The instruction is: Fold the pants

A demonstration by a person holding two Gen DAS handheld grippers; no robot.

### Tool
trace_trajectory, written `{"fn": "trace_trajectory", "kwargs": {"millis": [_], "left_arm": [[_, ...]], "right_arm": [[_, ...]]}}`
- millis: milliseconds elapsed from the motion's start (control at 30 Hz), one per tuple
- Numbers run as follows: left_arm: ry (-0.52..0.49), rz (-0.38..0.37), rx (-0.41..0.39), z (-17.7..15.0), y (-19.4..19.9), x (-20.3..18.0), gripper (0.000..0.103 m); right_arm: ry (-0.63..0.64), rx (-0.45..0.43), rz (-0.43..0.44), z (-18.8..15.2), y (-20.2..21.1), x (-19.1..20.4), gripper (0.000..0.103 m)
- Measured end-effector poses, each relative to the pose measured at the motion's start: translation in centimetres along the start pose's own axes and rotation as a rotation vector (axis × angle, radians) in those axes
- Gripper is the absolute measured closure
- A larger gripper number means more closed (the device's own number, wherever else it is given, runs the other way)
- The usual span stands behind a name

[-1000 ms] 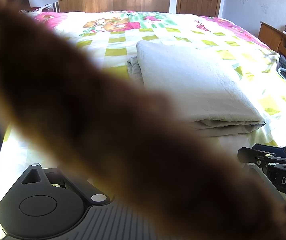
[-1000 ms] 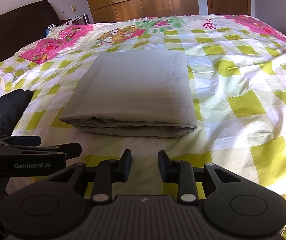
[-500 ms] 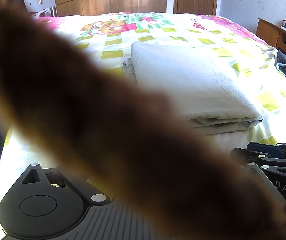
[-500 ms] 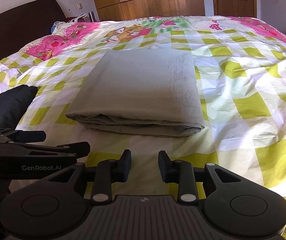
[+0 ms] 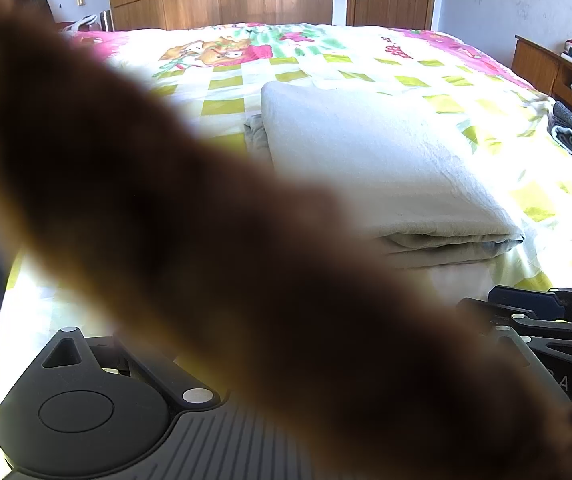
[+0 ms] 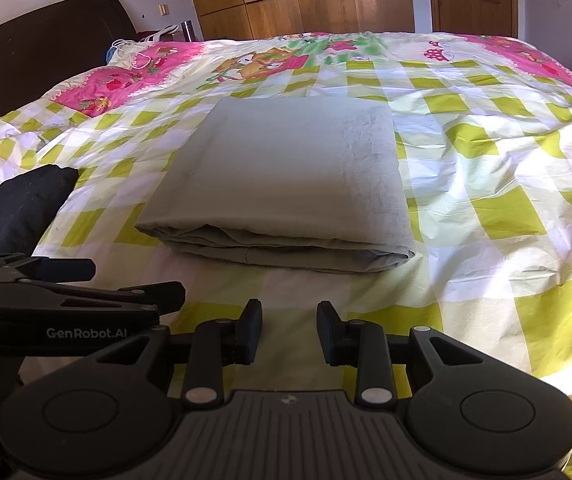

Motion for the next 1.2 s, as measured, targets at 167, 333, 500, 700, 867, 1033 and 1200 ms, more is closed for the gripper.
{"fn": "trace_trajectory", "kwargs": {"millis": [167, 333, 500, 700, 867, 1033, 1200], "left_arm": [[-0.001, 0.001, 0.000, 0.00, 0.02, -0.02, 0.005], [0.000, 0.003, -0.001, -0.01, 0.05, -0.06, 0.005], [0.002, 0.004, 0.000, -0.01, 0.13, -0.09, 0.005], [0.005, 0.001, 0.001, -0.01, 0.23, -0.05, 0.005], [0.003, 0.004, 0.000, -0.07, 0.34, -0.07, 0.005], [-0.005, 0.021, 0.001, -0.28, 0.73, -0.17, 0.005], [-0.007, 0.025, -0.002, -0.30, 0.96, -0.19, 0.005]], "right_arm": [[0.001, 0.000, 0.001, -0.02, -0.01, 0.05, 0.059], [0.002, 0.000, 0.001, -0.02, -0.02, 0.03, 0.059], [0.001, 0.000, 0.001, -0.01, 0.01, 0.04, 0.059], [-0.003, -0.003, -0.003, 0.07, 0.13, -0.12, 0.059], [-0.001, -0.006, -0.007, 0.13, 0.27, -0.14, 0.059], [0.001, -0.003, -0.011, 0.10, 0.32, -0.12, 0.059], [-0.001, -0.004, -0.010, 0.09, 0.34, -0.13, 0.059]]}}
Point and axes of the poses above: each gripper's, at about its wrist camera, not at the fingertips, and y roughly against the way its jaws point, x to its left, z to its top, the point moved 6 cm from there along -y, roughly the way its jaws point, and after that the axes turned 1 degree about -z, right-handed, at the moved point
